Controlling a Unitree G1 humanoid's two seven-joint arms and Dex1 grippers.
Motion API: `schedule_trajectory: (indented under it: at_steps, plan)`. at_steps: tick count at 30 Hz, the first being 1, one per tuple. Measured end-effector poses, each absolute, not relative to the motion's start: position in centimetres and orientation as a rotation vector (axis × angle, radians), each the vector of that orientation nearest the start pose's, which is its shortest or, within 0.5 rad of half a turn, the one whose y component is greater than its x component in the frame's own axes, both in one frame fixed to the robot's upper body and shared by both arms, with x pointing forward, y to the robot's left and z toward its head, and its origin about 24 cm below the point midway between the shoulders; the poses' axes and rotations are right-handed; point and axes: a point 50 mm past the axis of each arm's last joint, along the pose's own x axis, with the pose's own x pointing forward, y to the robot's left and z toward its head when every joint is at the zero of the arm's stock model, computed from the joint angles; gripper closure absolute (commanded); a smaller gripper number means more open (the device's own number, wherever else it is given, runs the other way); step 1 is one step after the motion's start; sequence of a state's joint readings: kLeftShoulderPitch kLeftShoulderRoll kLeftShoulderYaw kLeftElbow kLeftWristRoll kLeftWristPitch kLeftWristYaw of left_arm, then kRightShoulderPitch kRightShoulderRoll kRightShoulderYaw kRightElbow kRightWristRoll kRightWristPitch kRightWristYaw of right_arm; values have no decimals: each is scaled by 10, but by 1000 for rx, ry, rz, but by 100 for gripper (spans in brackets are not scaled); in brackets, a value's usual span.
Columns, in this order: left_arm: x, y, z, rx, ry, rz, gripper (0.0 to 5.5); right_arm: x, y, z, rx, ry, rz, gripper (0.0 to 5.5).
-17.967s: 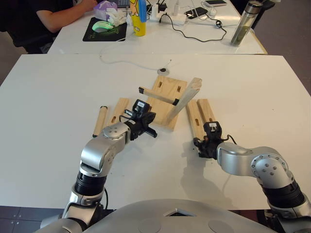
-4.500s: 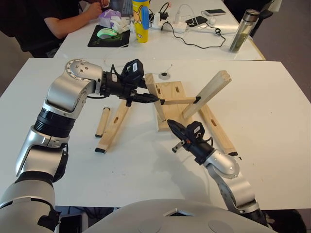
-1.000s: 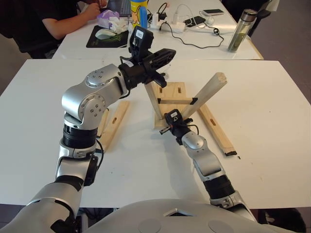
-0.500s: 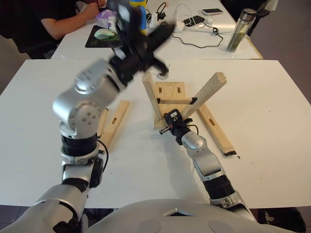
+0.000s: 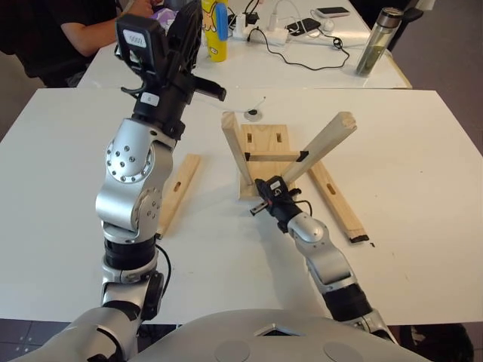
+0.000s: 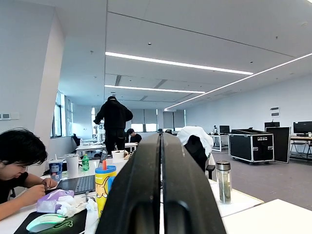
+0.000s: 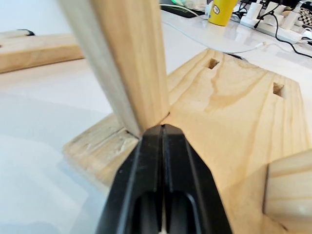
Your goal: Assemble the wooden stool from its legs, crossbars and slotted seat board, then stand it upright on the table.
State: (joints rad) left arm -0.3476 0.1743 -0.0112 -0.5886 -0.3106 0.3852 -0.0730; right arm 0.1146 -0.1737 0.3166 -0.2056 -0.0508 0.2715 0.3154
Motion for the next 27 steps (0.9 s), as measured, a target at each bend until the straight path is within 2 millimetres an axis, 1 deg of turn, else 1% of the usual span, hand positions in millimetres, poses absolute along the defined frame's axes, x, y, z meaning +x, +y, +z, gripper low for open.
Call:
schedule_trajectory:
  at_steps: [2,5,6,7,9,12,14,16,18,19,21,27]
  plan:
    - [245,136,208,-48,-462,-316,546,196,-107,36,-156,203,636,550]
    - [223,155,179,-41,-320,-217,546,173,-129,64,-105,124,691,550]
    - [217,158,170,-45,-270,-189,546,168,-137,67,-104,124,685,550]
    - [214,159,165,-52,-242,-171,546,165,-143,67,-100,133,666,550]
    - [208,159,156,-89,-190,-133,546,164,-164,67,-116,145,565,550]
    - [208,144,151,-135,-155,-165,546,175,-203,85,-158,40,193,550]
    - [210,134,152,-111,-162,-199,546,184,-214,96,-171,-17,36,550]
    - [216,126,160,-78,-201,-238,546,196,-214,108,-166,-69,-29,550]
    - [224,120,170,-70,-248,-254,546,210,-204,118,-136,-113,-35,550]
    - [225,119,174,-69,-266,-256,546,213,-200,120,-131,-121,-29,550]
    - [227,123,176,-56,-274,-227,546,216,-197,122,-122,-123,-42,550]
    - [227,140,172,-13,-262,-115,546,218,-199,125,-108,-126,-93,550]
